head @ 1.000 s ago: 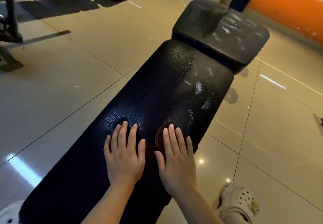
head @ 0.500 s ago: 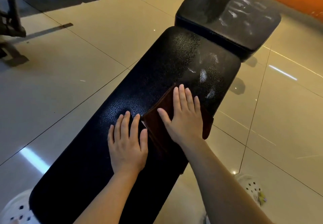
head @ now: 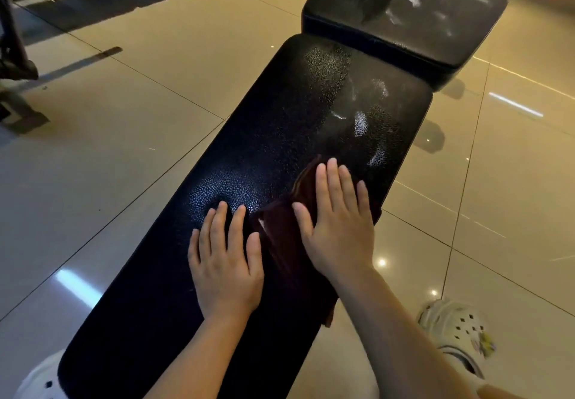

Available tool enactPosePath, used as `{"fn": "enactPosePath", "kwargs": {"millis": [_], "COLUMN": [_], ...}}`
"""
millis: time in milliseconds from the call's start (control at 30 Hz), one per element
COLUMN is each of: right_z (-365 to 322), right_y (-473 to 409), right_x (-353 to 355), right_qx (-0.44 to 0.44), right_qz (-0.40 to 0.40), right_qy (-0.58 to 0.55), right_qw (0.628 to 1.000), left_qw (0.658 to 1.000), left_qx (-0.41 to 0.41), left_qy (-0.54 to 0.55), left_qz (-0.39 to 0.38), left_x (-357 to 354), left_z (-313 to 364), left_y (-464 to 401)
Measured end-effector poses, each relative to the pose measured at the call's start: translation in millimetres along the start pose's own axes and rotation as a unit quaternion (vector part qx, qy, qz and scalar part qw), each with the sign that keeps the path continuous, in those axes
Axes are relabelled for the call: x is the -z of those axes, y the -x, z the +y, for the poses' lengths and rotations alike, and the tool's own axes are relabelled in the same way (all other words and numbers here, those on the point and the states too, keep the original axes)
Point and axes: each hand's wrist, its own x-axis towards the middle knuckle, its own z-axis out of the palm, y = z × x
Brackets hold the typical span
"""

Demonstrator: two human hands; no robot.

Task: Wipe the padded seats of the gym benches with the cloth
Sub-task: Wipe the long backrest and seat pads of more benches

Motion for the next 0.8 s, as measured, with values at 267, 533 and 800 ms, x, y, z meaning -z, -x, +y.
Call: {"fn": "enactPosePath", "kwargs": {"millis": [267,533,800], "right_z": [-7.7,-6.6,22.7], "right_y": [-14.3,68.8,-32.6], "right_x": [2.6,-7.0,13.8], "right_qx": [-0.014,0.033,-0.081], "right_qz": [0.016,-0.013,-0.036], "right_qy": [-0.009,-0.031,-0.005], "right_qw": [1.0,0.999,0.996], "left_qw": [1.0,0.999,1.0], "left_qx": [0.001,-0.017,0.012], "left_qy": [-0.01,-0.007,-0.001], "left_qz": [0.0,0.028,0.002], "left_x": [-0.8,0.1,-0.2], "left_z": [2.0,1.0,3.0], "left_y": [-0.1,1.3,0.3]}}
